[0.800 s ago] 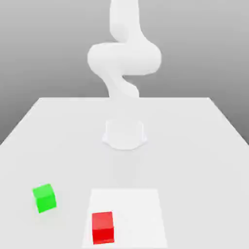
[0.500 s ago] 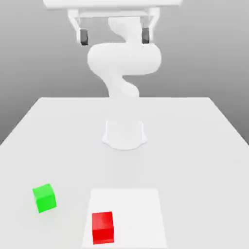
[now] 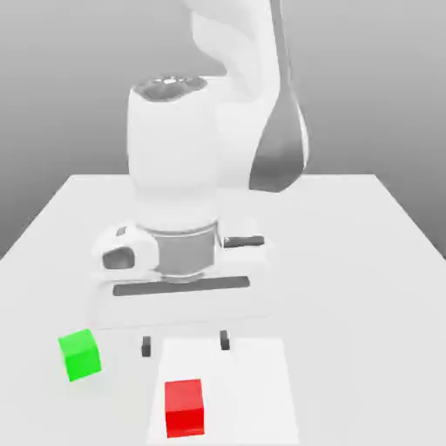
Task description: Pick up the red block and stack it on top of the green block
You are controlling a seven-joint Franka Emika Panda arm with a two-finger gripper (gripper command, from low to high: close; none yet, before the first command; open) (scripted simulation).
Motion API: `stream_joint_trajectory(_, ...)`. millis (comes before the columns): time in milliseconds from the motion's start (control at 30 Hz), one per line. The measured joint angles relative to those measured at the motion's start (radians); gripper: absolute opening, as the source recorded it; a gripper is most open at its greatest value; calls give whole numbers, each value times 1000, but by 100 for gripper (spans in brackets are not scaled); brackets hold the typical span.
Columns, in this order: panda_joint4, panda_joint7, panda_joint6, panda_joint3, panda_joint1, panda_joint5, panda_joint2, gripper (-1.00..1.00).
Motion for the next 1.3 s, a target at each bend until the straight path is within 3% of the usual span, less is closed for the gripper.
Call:
stream_joint_trajectory(167,18,-38,139,33,-27,41,181,0)
stream_joint_trajectory(200,21,-43,157,39,-32,47,203,-100)
stream_joint_trajectory(433,21,-41,155,40,-33,44,201,-100)
stream_joint_trajectory(600,-5,-7,26,10,-16,-6,45,-100)
stream_joint_trajectory(933,-104,-234,-27,-121,-193,-98,-120,-100)
stream_joint_trajectory(1133,-162,-424,-42,-171,-315,-86,-186,-100)
stream_joint_trajectory(1300,-163,-498,37,-126,-343,-18,-105,-100)
